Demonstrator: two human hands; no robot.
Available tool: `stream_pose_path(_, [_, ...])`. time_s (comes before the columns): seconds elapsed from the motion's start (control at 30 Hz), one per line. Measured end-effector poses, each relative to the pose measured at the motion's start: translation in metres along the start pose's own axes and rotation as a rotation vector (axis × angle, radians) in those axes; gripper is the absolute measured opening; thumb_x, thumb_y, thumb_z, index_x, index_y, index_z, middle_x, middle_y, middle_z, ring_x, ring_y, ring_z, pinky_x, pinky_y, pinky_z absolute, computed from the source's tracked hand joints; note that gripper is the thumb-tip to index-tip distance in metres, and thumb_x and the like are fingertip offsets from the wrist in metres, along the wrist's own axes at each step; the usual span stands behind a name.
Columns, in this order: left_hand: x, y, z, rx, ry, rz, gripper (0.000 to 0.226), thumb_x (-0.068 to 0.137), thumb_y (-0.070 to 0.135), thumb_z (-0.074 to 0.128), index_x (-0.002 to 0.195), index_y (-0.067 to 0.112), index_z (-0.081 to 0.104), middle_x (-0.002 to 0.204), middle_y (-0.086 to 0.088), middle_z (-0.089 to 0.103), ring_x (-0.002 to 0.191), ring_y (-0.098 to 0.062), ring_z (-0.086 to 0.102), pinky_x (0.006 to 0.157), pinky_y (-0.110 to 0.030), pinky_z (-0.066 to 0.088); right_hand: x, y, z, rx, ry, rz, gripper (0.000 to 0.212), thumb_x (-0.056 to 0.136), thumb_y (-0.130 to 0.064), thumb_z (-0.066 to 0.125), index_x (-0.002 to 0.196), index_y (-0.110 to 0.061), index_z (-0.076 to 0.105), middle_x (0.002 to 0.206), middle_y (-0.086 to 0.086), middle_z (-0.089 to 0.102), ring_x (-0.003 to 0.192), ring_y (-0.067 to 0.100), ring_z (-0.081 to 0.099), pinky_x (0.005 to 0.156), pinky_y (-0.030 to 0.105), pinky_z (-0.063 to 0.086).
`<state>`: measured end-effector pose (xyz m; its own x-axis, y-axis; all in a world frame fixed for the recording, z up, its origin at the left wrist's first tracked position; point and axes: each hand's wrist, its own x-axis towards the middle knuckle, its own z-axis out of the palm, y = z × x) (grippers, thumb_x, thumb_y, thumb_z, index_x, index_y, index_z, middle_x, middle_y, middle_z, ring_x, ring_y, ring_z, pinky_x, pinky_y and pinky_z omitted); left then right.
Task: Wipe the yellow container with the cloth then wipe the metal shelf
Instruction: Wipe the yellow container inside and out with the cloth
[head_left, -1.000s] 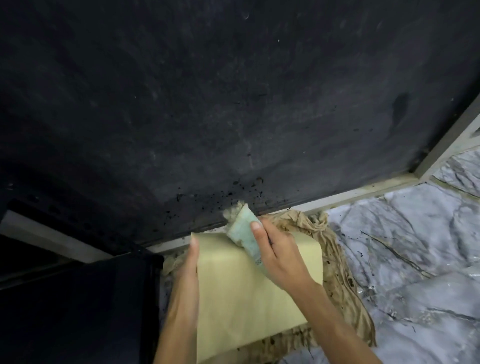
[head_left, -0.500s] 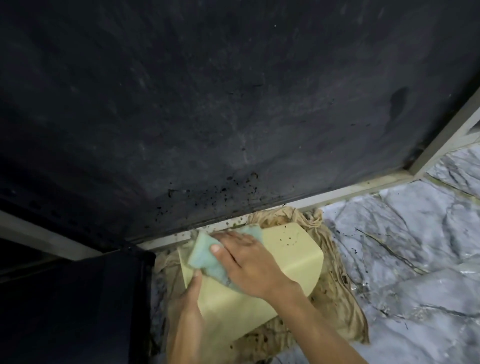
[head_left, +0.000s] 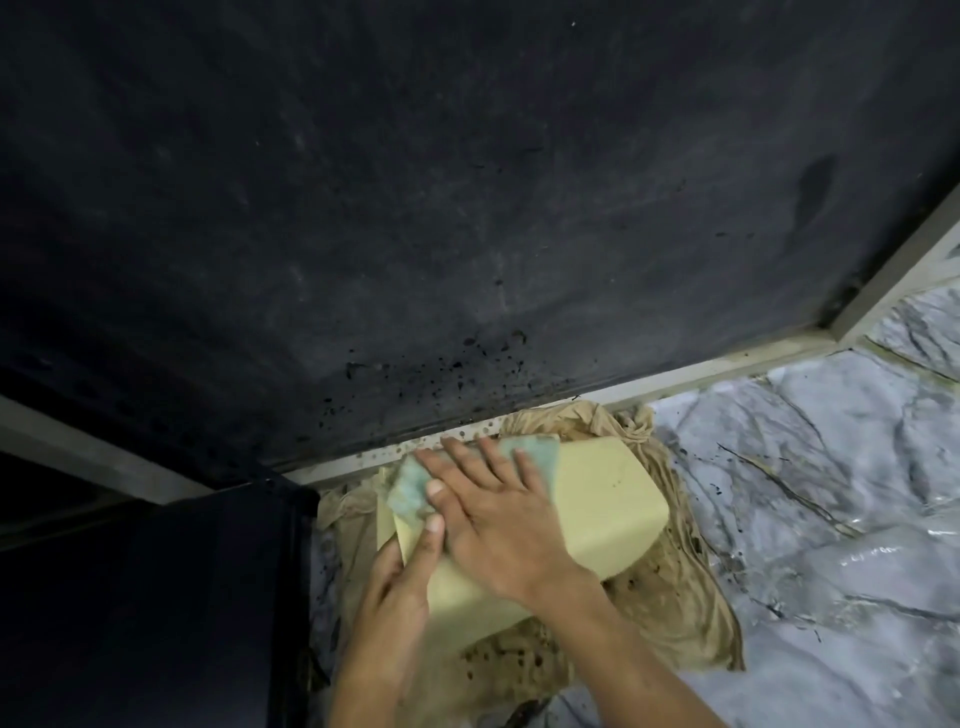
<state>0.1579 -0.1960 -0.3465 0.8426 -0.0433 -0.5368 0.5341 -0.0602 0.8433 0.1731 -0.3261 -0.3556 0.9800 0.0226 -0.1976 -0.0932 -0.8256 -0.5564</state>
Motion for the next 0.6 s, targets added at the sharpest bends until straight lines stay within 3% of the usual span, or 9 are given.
stream_pose_path(0.13, [-0.003, -0.002, -0.002, -0.088, 0.035, 0.002, 0.050, 0.081, 0.046, 0.070, 0.125, 0.022, 0.076, 0.120, -0.001, 0.083, 0.116, -0.020, 0.076, 0.108, -0.044, 0.052, -0.008, 0.009, 0.012, 0.090, 0.134, 0.106, 0.056, 0.097, -0.064, 0.013, 0.152, -0.052, 0.007, 0.166, -0.014, 0.003, 0.151, 0.010, -0.010, 0.120, 0.040, -0.014])
stream_pose_path(0.27, [-0.003, -0.007, -0.007, -0.183, 0.083, -0.052, 0.036, 0.097, 0.027, 0.062, 0.127, 0.010, 0.073, 0.125, -0.012, 0.080, 0.119, -0.029, 0.072, 0.112, -0.049, 0.049, -0.008, 0.088, 0.006, -0.007, 0.142, 0.369, 0.065, 0.091, -0.072, 0.004, 0.152, -0.050, 0.003, 0.166, -0.008, 0.000, 0.152, 0.017, -0.008, 0.121, 0.044, -0.004])
stream_pose_path(0.37, [0.001, -0.007, -0.009, -0.134, 0.080, -0.083, 0.042, 0.088, 0.035, 0.068, 0.125, 0.013, 0.073, 0.120, -0.007, 0.082, 0.115, -0.027, 0.074, 0.108, -0.049, 0.053, 0.004, 0.130, -0.008, 0.199, 0.165, 0.495, 0.062, 0.094, -0.069, 0.020, 0.152, -0.046, 0.020, 0.166, -0.005, 0.017, 0.151, 0.022, 0.017, 0.119, 0.047, 0.018])
stream_pose_path(0.43, [0.002, -0.010, -0.014, -0.118, 0.074, -0.090, 0.048, 0.079, 0.040, 0.076, 0.121, 0.017, 0.075, 0.116, -0.003, 0.084, 0.114, -0.025, 0.075, 0.107, -0.047, 0.053, 0.005, 0.129, -0.008, 0.278, 0.200, 0.513, 0.061, 0.096, -0.065, 0.026, 0.152, -0.042, 0.026, 0.164, -0.006, 0.022, 0.149, 0.023, 0.023, 0.118, 0.046, 0.023])
stream_pose_path(0.53, [0.001, -0.016, -0.021, -0.071, 0.051, -0.075, 0.075, 0.054, 0.058, 0.094, 0.119, 0.023, 0.078, 0.118, 0.002, 0.083, 0.117, -0.023, 0.074, 0.113, -0.050, 0.049, -0.009, 0.099, 0.007, 0.068, 0.190, 0.473, 0.063, 0.094, -0.066, 0.010, 0.154, -0.047, 0.007, 0.166, -0.010, 0.000, 0.153, 0.020, -0.002, 0.121, 0.044, 0.003])
stream_pose_path(0.6, [0.006, -0.019, -0.023, -0.043, 0.041, -0.079, 0.077, 0.041, 0.065, 0.095, 0.109, 0.031, 0.082, 0.119, 0.003, 0.083, 0.116, -0.024, 0.075, 0.112, -0.051, 0.051, -0.017, 0.060, 0.017, 0.038, 0.195, 0.346, 0.061, 0.092, -0.066, -0.002, 0.151, -0.051, -0.004, 0.161, -0.018, -0.014, 0.150, 0.016, -0.019, 0.119, 0.042, -0.011])
